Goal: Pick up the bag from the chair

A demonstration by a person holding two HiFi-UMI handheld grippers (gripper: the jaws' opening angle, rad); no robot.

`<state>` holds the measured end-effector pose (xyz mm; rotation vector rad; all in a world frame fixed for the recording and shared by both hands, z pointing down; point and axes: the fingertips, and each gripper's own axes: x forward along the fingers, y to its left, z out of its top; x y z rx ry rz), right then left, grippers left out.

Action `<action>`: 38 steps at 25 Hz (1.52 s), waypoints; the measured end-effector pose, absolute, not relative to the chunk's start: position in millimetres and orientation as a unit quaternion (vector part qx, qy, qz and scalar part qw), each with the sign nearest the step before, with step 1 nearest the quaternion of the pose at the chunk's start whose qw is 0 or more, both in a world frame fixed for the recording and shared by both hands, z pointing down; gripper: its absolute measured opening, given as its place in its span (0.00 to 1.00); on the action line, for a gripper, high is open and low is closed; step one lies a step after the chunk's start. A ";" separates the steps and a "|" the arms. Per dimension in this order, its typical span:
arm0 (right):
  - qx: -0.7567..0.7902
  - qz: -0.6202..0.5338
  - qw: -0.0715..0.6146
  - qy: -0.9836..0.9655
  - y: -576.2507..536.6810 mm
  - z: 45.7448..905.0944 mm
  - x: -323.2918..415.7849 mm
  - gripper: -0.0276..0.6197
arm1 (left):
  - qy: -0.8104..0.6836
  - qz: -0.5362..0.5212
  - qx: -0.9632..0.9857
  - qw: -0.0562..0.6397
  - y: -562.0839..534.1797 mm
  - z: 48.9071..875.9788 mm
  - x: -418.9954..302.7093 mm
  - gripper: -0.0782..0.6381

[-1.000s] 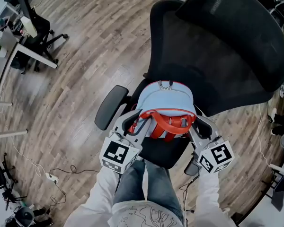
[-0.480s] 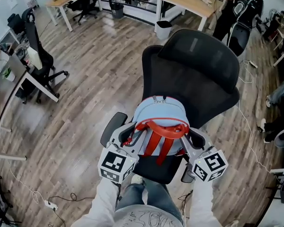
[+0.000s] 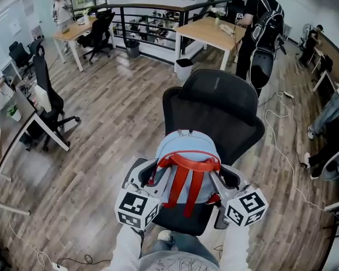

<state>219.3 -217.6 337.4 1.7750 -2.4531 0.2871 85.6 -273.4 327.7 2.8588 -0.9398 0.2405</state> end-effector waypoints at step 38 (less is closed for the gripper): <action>0.624 0.065 0.022 -0.778 -187.2 283.8 227.3 0.20 | -0.302 0.055 0.951 0.045 -244.9 272.8 91.4 0.28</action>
